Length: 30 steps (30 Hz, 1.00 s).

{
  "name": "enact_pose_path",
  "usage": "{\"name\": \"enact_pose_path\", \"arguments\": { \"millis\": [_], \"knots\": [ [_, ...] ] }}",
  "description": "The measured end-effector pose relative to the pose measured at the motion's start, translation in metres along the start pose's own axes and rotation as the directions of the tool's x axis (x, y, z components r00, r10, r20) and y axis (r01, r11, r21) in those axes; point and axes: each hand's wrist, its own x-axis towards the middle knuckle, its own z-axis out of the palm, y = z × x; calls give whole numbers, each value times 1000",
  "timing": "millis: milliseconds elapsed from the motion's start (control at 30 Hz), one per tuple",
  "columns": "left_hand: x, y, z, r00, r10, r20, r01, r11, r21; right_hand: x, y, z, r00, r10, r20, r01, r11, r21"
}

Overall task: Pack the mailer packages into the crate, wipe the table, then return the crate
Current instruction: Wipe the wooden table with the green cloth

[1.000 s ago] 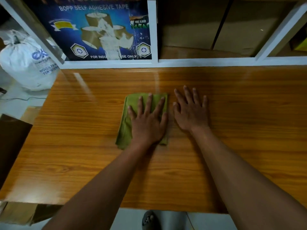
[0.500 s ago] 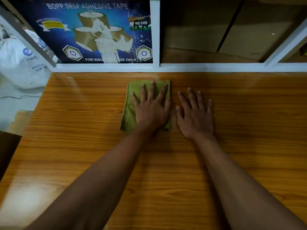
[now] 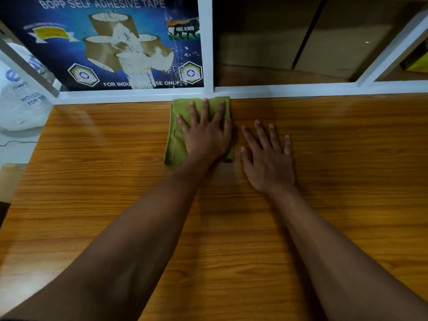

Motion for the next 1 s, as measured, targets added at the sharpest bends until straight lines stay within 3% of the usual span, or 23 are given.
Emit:
{"name": "enact_pose_path", "arguments": {
  "millis": [167, 400, 633, 767, 867, 1000],
  "knots": [
    [-79, 11, 14, 996, 80, -41, -80, 997, 10, 0, 1, -2, 1000, 19, 19, -19, 1000, 21],
    [-7, 27, 4, 999, -32, 12, 31, 999, 32, -6, 9, -9, 1000, 0, 31, -3, 996, 90],
    [-139, 98, 30, 1000, 21, -15, -20, 1000, 13, -21, 101, -22, 997, -34, 75, 28, 997, 74],
    [-68, 115, 29, 1000, 18, -22, -17, 999, 31, -7, 132, -23, 997, -21, 76, 18, 999, 45],
    [1, 124, 23, 997, -77, 13, 77, 996, 36, -5, 133, -19, 999, -23, 41, 21, 999, 44],
    [-19, 126, 23, 996, -86, -13, 86, 995, 40, -5, 133, -19, 999, -25, 25, 23, 998, 58]
  ]
}}
